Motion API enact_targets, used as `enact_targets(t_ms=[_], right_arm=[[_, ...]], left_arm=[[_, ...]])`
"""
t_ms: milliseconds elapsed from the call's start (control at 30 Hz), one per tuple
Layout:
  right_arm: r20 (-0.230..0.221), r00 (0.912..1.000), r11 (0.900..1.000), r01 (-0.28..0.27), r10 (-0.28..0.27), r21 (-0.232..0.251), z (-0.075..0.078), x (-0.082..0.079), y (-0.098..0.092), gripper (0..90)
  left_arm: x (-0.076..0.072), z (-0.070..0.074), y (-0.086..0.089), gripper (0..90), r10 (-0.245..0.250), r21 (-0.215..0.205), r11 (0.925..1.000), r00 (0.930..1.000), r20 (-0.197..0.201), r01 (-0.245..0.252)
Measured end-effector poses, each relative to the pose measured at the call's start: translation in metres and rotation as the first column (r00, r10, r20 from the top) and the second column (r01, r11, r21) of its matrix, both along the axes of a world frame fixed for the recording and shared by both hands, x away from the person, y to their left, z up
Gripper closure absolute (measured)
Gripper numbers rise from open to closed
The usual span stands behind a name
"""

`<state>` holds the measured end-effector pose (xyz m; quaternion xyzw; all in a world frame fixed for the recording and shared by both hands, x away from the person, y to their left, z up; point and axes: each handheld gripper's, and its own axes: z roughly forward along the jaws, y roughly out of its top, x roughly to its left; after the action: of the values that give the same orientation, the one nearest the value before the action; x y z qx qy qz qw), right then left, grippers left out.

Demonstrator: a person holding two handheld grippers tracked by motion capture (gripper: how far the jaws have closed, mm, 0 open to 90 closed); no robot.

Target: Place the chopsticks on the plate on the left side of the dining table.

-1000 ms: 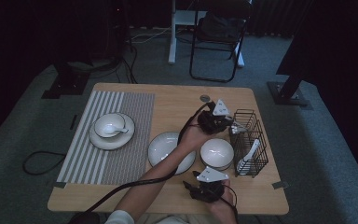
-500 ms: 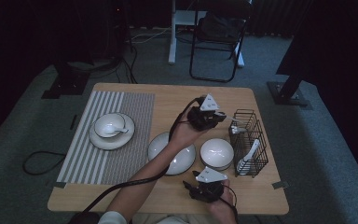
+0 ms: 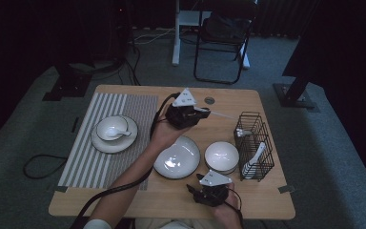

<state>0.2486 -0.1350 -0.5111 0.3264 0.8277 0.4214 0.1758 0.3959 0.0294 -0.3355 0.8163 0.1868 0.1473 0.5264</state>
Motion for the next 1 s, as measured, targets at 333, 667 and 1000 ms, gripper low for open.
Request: enact_targets(t_ms=[333,667,1000], right_arm=[[0.027,0.9995,1.000,-0.014,0.014,-0.016,0.012,0.004,0.003,44.7],[0.078,0.9959,0.997,-0.041,0.046,-0.060,0.033,0.014,0.003,45.7],[0.083,0.9917,0.995,-0.095,0.098,-0.036,0.062,0.045,0.018,50.0]], left_arm=[[-0.019,-0.012,0.046,85.0,0.062,0.034,0.9975,0.9980,0.016,-0.062],[-0.043,-0.036,0.092,85.1,0.134,0.040,0.9902,0.9910,-0.004,-0.134],[-0.067,-0.051,0.129,85.1,0.190,0.039,0.9812,0.9813,-0.029,-0.189]])
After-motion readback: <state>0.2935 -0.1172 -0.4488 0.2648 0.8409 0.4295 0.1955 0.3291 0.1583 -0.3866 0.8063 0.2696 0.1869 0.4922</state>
